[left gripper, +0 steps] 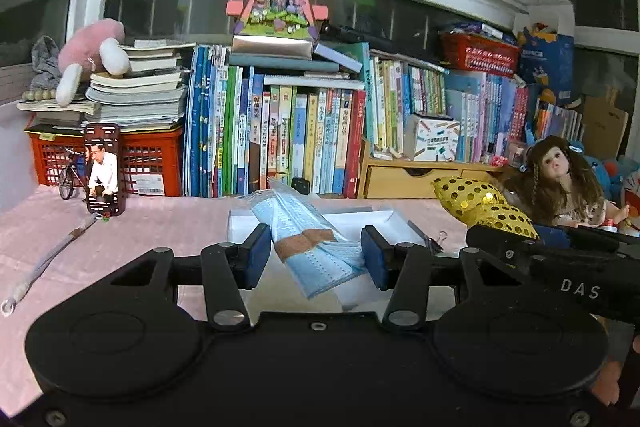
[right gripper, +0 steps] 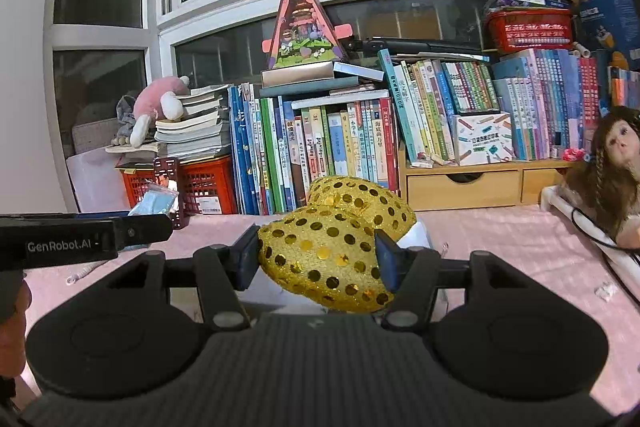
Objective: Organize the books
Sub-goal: 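Carry the mask packet and yellow bow over the grey tray with both tools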
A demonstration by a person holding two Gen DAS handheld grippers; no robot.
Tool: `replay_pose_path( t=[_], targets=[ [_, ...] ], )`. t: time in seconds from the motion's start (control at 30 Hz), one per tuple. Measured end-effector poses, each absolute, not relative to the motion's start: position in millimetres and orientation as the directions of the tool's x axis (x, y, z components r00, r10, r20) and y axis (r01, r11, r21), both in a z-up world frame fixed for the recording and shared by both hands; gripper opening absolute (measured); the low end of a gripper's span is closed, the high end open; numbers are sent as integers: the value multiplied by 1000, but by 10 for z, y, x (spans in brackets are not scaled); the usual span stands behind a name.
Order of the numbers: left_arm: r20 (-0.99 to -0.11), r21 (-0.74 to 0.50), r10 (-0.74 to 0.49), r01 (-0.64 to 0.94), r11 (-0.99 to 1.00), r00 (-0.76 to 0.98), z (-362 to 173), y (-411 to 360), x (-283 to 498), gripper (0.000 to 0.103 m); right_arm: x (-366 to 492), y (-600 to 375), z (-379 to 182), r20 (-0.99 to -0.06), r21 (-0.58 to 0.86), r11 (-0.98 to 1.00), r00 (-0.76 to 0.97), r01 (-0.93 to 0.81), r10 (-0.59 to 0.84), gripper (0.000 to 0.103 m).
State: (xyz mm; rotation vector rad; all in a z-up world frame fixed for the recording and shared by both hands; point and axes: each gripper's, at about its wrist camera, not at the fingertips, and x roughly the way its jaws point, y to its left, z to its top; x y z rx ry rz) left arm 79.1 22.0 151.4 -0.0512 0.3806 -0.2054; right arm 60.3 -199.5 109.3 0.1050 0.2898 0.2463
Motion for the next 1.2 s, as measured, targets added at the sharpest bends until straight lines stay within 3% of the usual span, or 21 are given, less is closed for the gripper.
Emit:
replay_pose_path(
  t=[0.37, 0.6, 0.73, 1.2],
  targets=[
    [-546, -120, -236, 204, 972, 804, 1658, 242, 1869, 47, 1437, -1970, 1265, -412, 92, 967, 876, -236, 253, 61],
    [-688, -212, -309, 225, 951, 657, 1461, 170, 2611, 47, 1990, -1880, 1238, -517, -37, 940, 811, -340, 273, 62],
    [-740, -225, -303, 204, 953, 601, 1294, 125, 3006, 47, 2300, -1881, 1152, -598, -9, 922, 741, -387, 305, 62],
    [-820, -174, -248, 187, 967, 515, 892, -114, 3784, 47, 3024, -1688, 759, -754, -53, 922, 621, -384, 216, 64]
  ],
)
